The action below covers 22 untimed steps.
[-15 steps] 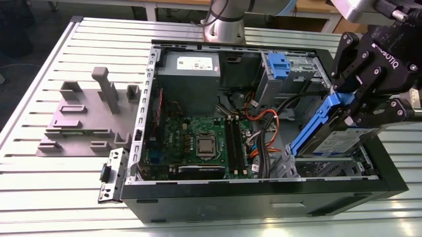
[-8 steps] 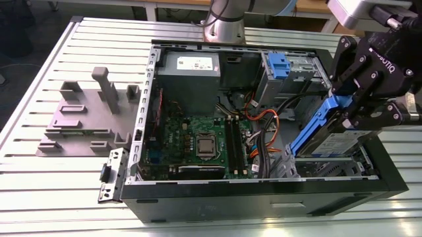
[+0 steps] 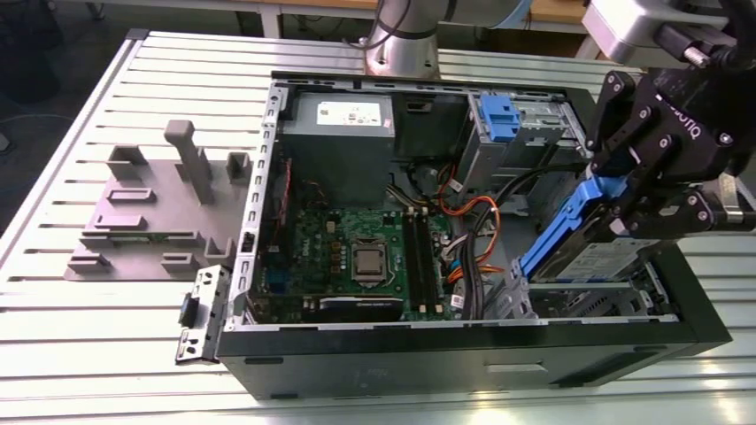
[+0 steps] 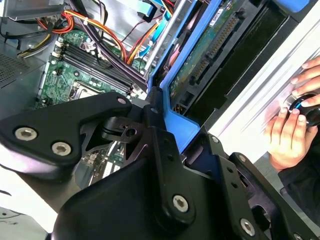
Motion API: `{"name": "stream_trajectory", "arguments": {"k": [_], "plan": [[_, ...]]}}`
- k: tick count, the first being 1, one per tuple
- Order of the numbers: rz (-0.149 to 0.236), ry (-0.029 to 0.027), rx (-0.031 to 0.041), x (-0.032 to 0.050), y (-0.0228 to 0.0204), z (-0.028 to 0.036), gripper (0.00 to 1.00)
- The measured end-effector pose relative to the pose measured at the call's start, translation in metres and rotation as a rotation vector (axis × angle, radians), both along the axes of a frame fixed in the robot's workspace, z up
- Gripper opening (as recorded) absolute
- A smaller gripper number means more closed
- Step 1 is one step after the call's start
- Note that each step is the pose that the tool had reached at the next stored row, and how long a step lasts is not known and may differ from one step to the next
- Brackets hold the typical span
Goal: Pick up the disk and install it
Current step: 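Insert the disk into the insertion slot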
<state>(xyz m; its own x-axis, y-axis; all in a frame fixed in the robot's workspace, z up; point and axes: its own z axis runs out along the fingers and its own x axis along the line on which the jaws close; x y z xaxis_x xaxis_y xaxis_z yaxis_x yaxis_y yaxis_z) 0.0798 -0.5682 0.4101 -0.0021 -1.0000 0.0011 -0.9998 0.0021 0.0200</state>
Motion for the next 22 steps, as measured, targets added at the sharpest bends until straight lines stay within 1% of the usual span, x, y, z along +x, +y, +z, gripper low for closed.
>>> {"name": "stream_trajectory", "arguments": {"k": [22], "plan": [[0.0, 0.0, 0.0001, 0.0, -0.0012, -0.0116, 0.37]]}}
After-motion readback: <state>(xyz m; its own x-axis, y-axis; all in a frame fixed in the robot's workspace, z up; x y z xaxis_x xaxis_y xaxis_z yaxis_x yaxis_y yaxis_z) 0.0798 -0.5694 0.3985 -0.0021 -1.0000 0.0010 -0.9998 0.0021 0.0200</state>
